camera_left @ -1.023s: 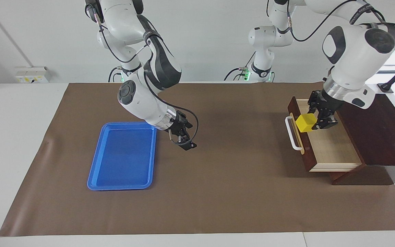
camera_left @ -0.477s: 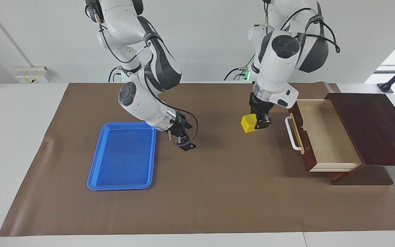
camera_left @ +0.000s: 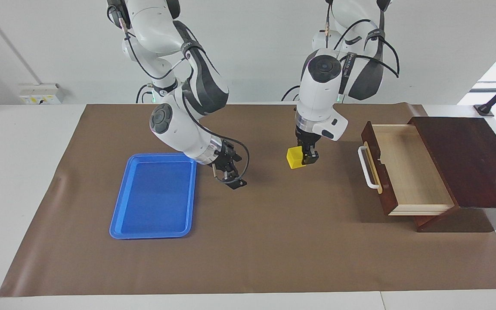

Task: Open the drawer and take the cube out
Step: 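Lift the cube with the left gripper toward the right gripper, then grasp the yellow cube with the right gripper from the left gripper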

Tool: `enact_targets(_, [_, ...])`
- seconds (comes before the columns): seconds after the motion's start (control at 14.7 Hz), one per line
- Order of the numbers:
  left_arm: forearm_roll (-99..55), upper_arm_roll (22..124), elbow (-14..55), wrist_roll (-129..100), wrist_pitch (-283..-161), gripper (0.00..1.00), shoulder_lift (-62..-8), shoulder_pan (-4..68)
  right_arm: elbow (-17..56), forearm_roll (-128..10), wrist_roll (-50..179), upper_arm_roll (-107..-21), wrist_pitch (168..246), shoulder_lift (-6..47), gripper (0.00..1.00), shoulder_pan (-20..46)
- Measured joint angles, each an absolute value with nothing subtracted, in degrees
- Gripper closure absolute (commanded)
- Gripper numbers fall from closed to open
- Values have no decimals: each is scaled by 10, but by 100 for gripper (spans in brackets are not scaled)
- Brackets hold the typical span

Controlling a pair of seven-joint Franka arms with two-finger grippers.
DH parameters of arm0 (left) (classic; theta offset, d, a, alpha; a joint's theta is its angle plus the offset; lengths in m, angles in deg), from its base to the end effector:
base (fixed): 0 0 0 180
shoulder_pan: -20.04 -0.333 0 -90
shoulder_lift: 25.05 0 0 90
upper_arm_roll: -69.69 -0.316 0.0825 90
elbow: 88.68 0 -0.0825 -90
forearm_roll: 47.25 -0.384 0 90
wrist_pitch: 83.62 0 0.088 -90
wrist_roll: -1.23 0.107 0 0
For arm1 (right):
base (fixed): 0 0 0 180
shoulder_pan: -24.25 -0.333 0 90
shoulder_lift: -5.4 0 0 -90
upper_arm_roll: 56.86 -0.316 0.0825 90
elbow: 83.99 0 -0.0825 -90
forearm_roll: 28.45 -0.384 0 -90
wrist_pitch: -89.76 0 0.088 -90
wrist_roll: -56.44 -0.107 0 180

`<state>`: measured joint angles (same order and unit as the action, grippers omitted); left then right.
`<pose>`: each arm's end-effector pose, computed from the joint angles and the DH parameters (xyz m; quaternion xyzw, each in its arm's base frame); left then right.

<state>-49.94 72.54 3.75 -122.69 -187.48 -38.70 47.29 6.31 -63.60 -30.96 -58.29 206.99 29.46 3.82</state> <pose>0.5486 -0.3105 0.4834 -0.6869 -0.7263 -0.0121 0.0225 0.6252 0.2824 0.4117 -0.7283 0.6264 0.2120 0.1794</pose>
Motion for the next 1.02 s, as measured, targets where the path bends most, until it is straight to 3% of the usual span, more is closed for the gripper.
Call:
enact_targets(0.55, [-500, 725, 41, -1227, -1877, 100, -387, 475, 53, -636, -348, -584, 2084, 294, 0, -36])
enact_targets(1.02, [-500, 724, 41, -1227, -1881, 100, -387, 475, 45, -636, -357, -584, 2084, 294, 0, -52])
